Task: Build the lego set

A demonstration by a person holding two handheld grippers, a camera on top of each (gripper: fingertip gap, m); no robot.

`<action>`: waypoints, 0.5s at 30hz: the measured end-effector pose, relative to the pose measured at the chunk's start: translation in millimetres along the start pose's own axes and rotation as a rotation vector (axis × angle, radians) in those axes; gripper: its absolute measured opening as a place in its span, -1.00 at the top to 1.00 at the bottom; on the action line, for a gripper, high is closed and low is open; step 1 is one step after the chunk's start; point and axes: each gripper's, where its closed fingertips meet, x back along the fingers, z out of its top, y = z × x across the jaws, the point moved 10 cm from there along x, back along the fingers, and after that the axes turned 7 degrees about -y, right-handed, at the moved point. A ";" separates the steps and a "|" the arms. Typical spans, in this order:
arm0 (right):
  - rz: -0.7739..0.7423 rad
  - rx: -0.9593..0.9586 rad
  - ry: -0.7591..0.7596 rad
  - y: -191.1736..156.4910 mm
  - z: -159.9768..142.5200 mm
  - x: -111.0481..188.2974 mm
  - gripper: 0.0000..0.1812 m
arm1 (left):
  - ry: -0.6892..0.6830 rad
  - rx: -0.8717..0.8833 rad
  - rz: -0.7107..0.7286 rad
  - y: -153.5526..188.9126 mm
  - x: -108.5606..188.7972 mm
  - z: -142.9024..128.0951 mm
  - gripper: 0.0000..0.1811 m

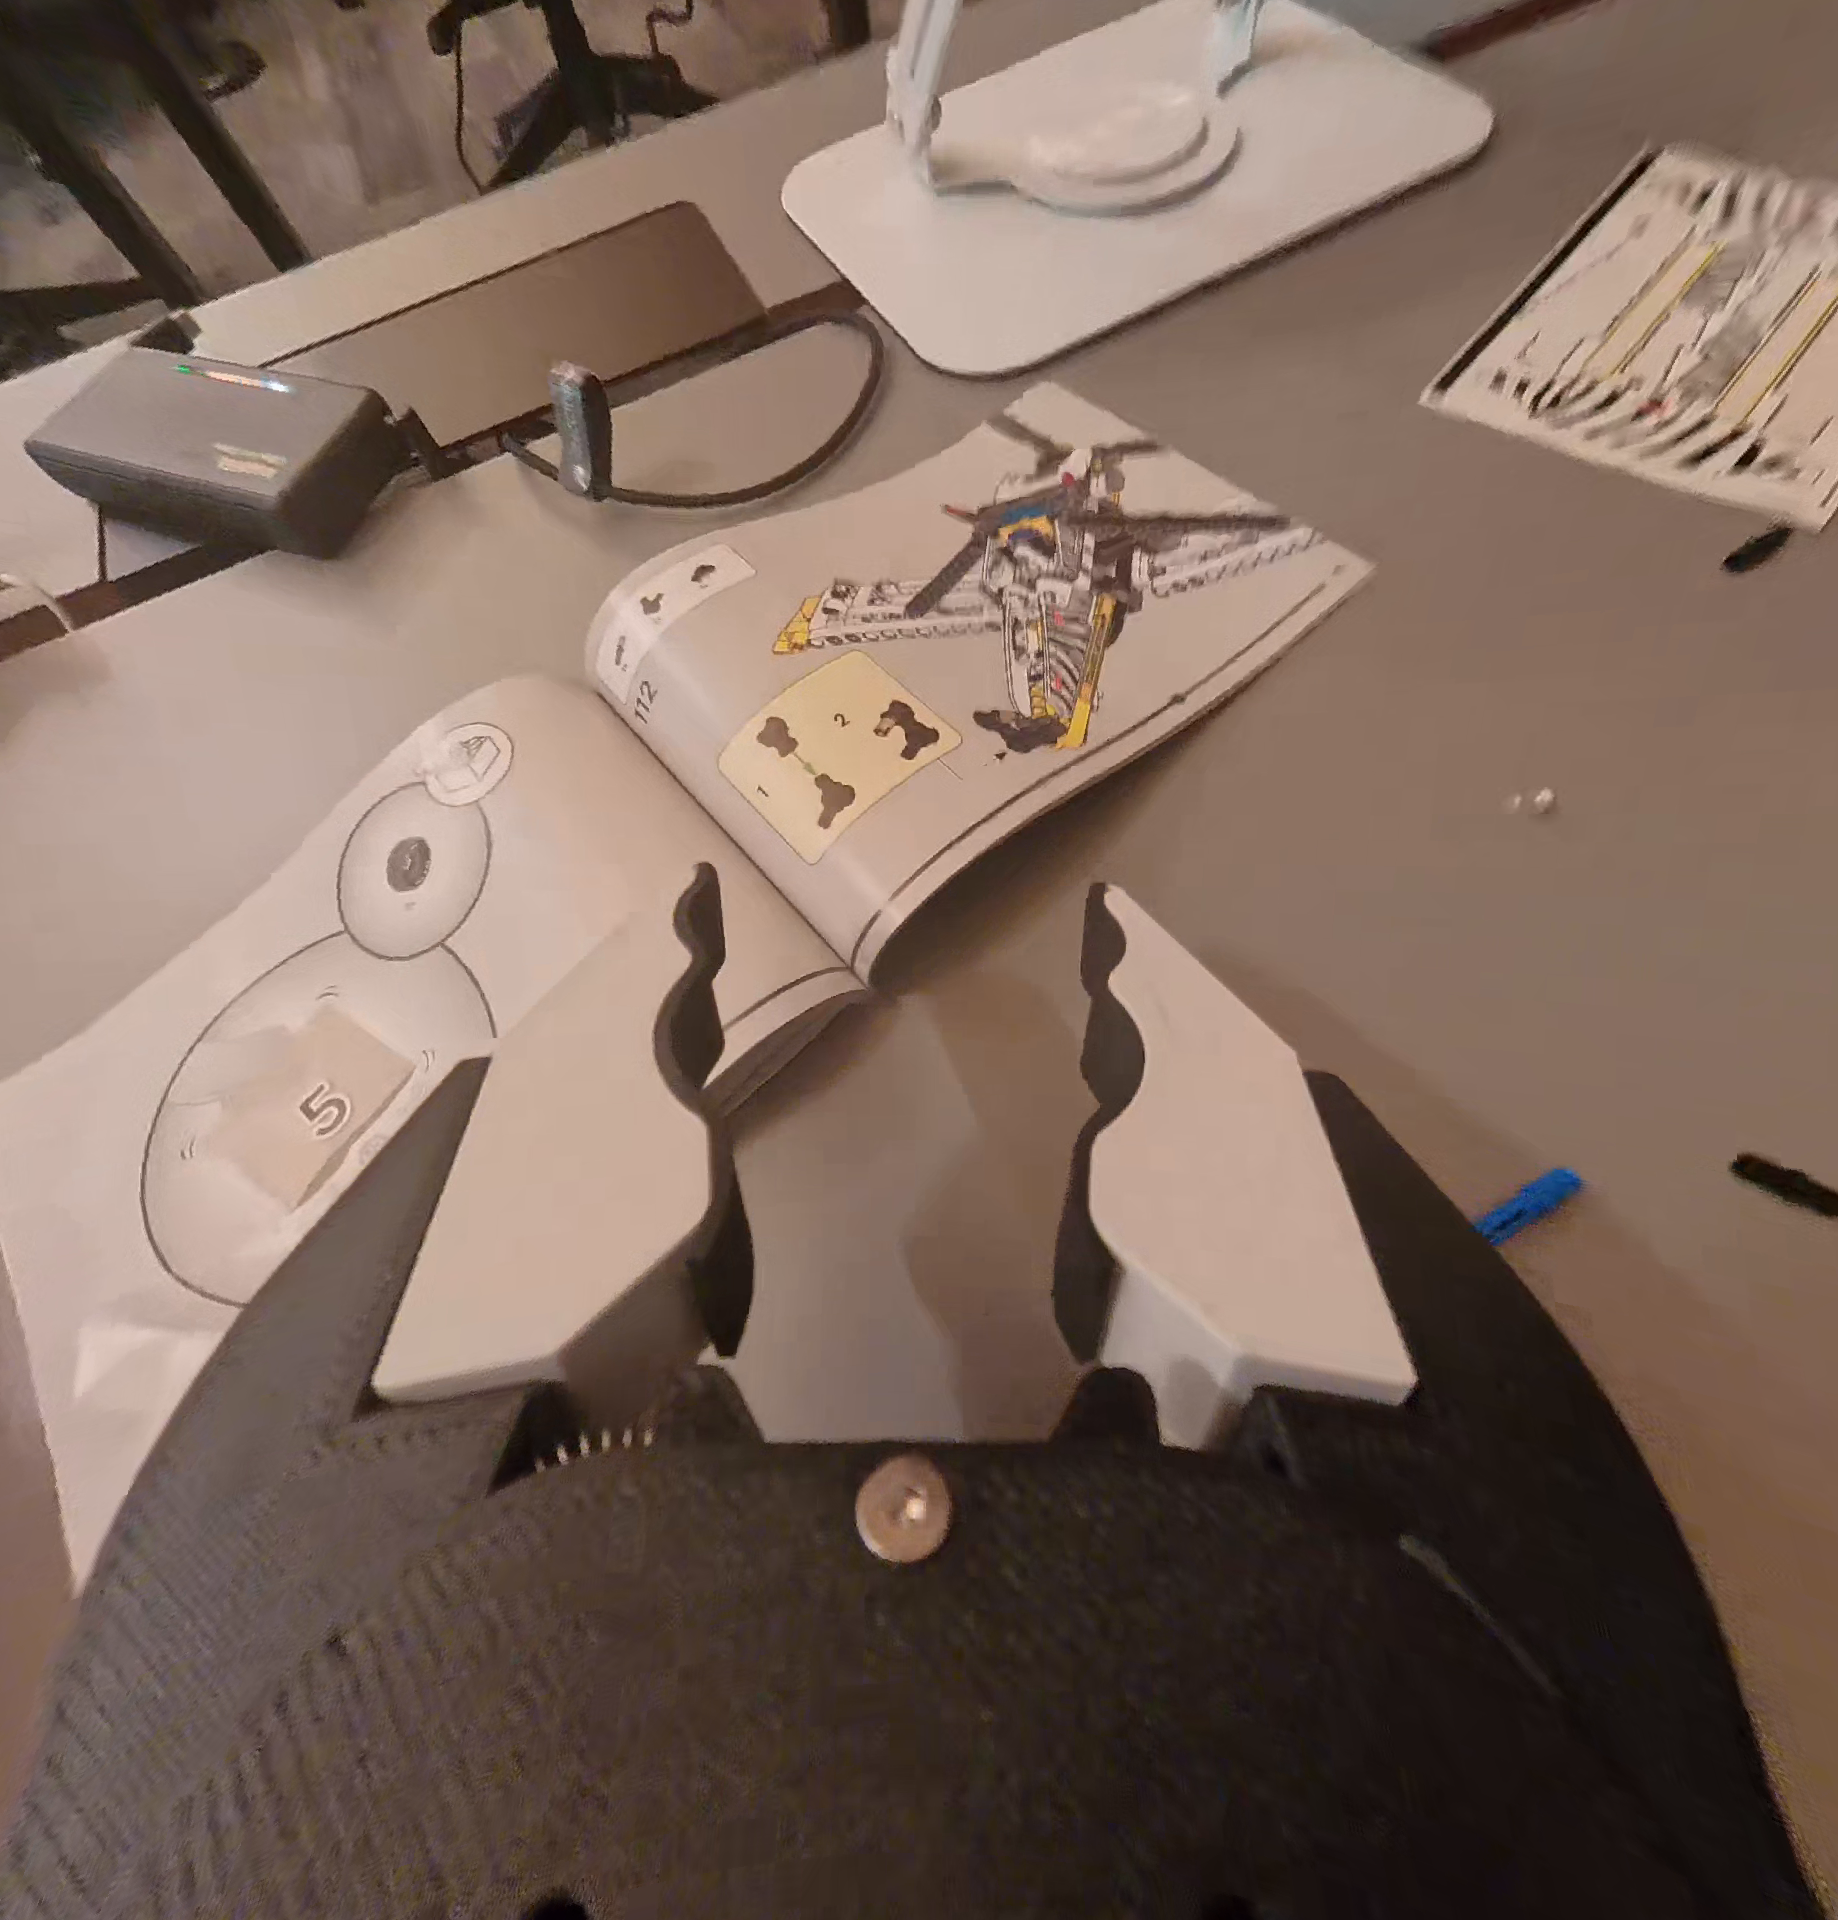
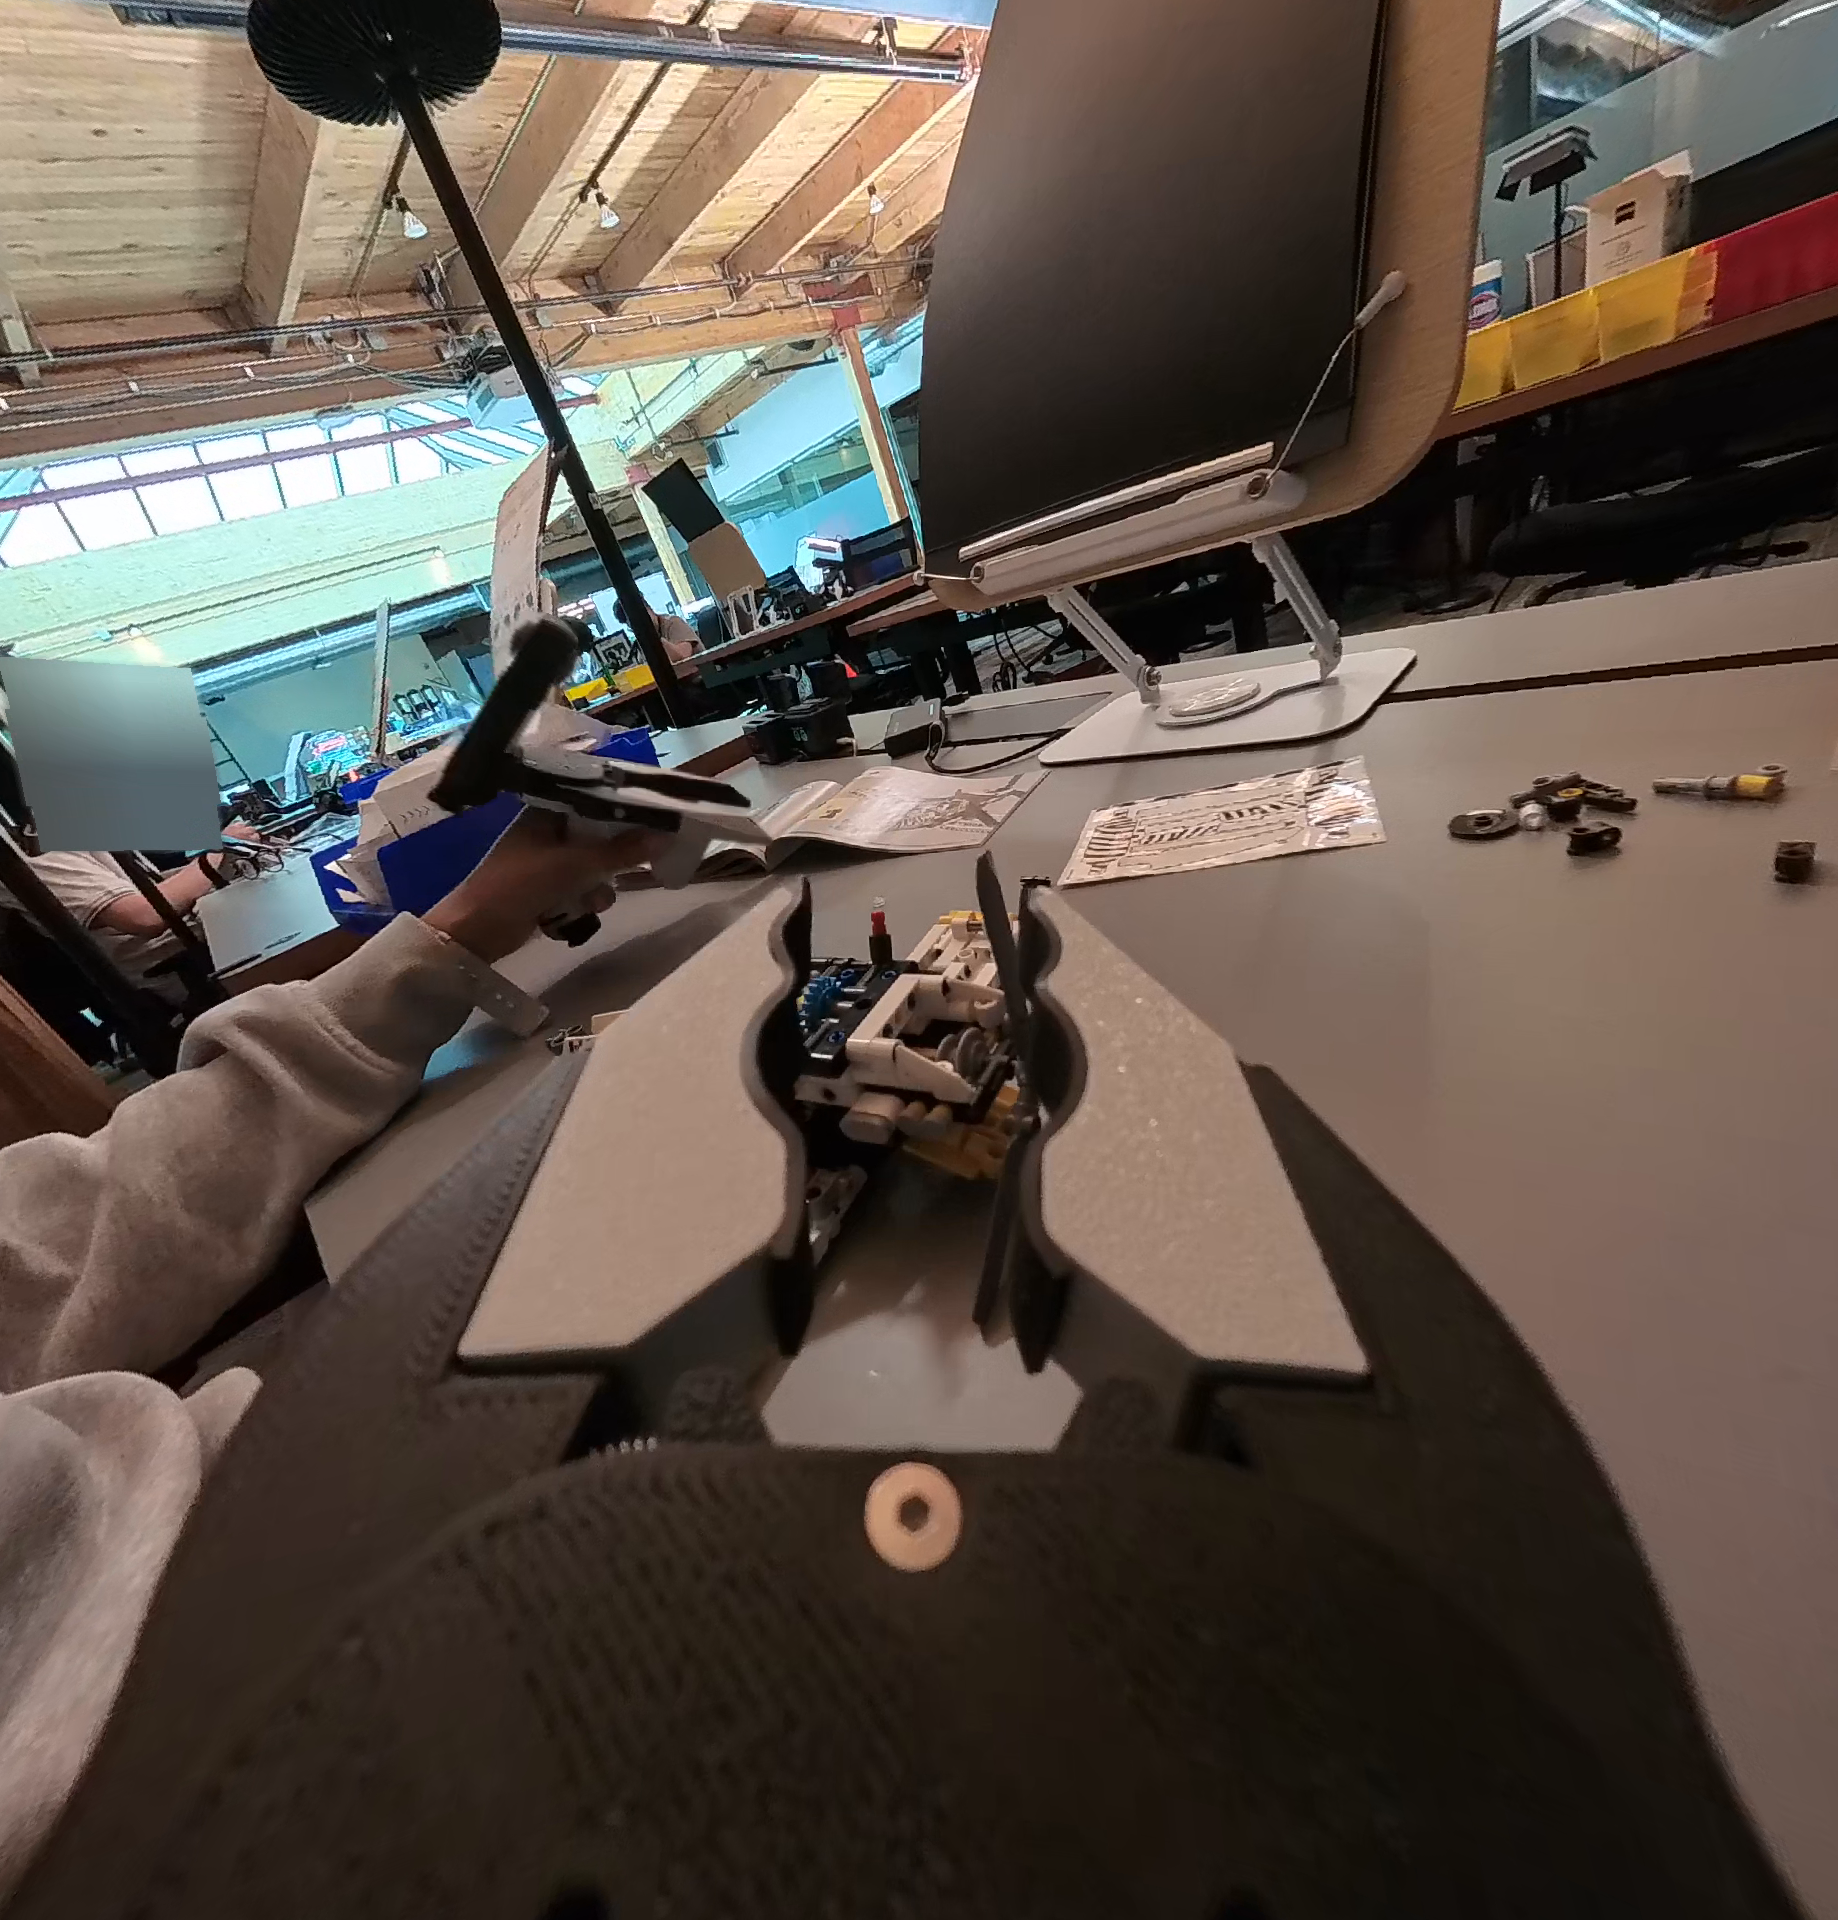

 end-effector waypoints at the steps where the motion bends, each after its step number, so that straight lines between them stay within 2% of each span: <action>1: 0.002 -0.001 0.001 0.1 0.0 0.1 0.59 | -0.033 -0.038 0.026 2.4 -4.0 -1.0 0.25; 4: 0.008 -0.006 0.001 0.4 0.1 0.1 0.59 | -0.111 -0.127 0.094 7.7 -17.8 -5.9 0.29; 5: 0.009 -0.007 0.001 0.4 -0.1 -0.1 0.58 | -0.127 -0.136 0.099 8.5 -21.9 -7.6 0.38; 6: 0.010 -0.007 0.000 0.5 0.0 -0.1 0.58 | -0.121 -0.130 0.112 8.0 -24.3 -7.9 0.60; 8: 0.009 -0.007 0.001 0.4 0.0 0.0 0.59 | -0.117 -0.123 0.154 4.2 -24.3 -8.2 0.86; 15: 0.008 -0.009 0.004 0.6 0.0 0.6 0.59 | -0.126 -0.074 0.100 -0.9 -12.6 -12.8 0.95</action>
